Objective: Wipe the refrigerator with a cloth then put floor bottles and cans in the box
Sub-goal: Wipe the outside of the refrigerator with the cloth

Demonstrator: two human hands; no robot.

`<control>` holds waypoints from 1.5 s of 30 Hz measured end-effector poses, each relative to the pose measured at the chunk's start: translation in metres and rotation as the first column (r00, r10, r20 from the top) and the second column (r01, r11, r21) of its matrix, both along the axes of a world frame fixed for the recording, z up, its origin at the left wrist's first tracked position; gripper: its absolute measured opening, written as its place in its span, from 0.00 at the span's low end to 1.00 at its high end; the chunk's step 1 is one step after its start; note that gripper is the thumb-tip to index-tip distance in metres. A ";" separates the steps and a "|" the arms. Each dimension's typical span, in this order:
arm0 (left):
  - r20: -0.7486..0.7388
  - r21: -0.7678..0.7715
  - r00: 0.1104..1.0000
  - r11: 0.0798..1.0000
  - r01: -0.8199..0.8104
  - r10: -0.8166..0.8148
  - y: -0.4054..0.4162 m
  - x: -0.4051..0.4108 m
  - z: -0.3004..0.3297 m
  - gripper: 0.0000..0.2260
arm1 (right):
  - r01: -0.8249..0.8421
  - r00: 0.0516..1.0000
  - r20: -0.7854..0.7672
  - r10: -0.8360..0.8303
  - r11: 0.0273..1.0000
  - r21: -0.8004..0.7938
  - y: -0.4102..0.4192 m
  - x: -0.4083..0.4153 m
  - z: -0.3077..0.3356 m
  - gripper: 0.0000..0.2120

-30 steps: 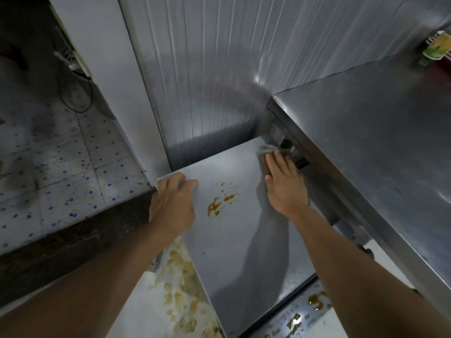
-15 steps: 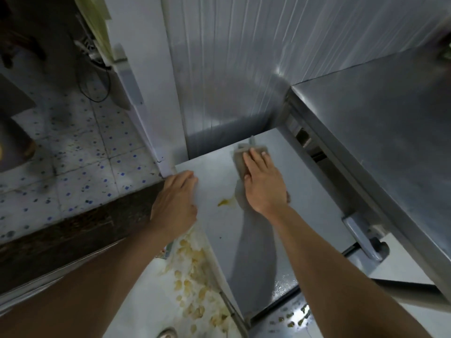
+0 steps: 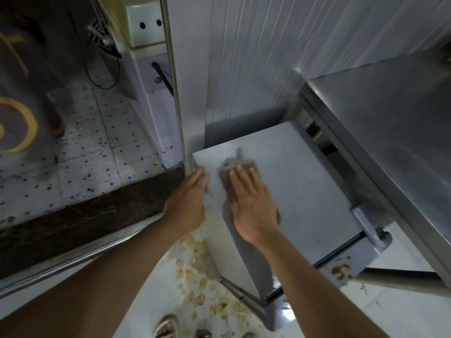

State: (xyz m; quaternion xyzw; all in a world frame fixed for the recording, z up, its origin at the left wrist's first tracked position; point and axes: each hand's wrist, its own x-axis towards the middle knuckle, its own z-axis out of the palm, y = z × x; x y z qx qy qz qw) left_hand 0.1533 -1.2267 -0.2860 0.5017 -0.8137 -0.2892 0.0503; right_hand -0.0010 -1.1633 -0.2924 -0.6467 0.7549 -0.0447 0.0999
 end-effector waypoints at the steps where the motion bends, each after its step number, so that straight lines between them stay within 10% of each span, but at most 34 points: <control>1: 0.003 -0.001 1.000 1.000 0.010 -0.010 0.001 0.001 0.001 0.31 | -0.077 0.997 0.022 0.077 0.997 -0.018 0.016 0.011 0.000 0.27; 5: 0.052 -0.025 0.997 0.998 0.064 -0.063 0.002 0.001 0.006 0.28 | -0.166 0.986 -0.023 0.166 0.986 -0.002 0.063 -0.005 0.003 0.26; 10: 0.111 -0.045 0.986 0.990 0.133 -0.127 0.011 -0.004 0.006 0.27 | 0.338 0.940 -0.057 -0.335 0.938 0.069 0.043 -0.025 0.003 0.28; 16: 0.174 -0.076 0.970 0.980 0.186 -0.170 0.023 -0.010 0.011 0.27 | -0.043 0.999 -0.014 0.044 0.999 0.005 0.106 0.024 0.006 0.26; 23: 0.101 -0.149 0.967 0.958 0.246 -0.233 0.072 -0.049 0.005 0.22 | 0.407 0.913 -0.039 -0.405 0.909 0.087 0.107 -0.091 0.007 0.26; 30: 0.136 -0.145 0.970 0.964 0.223 -0.204 0.119 -0.081 0.009 0.24 | 0.110 0.994 -0.006 -0.110 0.994 -0.027 0.186 -0.062 -0.002 0.27; 37: 0.145 -0.218 0.977 0.958 0.184 -0.155 0.149 -0.081 0.004 0.25 | 0.459 0.889 0.060 -0.455 0.884 -0.091 0.187 -0.120 -0.004 0.25; 45: 0.157 -0.179 0.976 0.967 0.179 -0.152 0.168 -0.071 0.013 0.26 | 0.030 0.992 0.123 -0.004 0.978 -0.205 0.229 -0.047 -0.014 0.27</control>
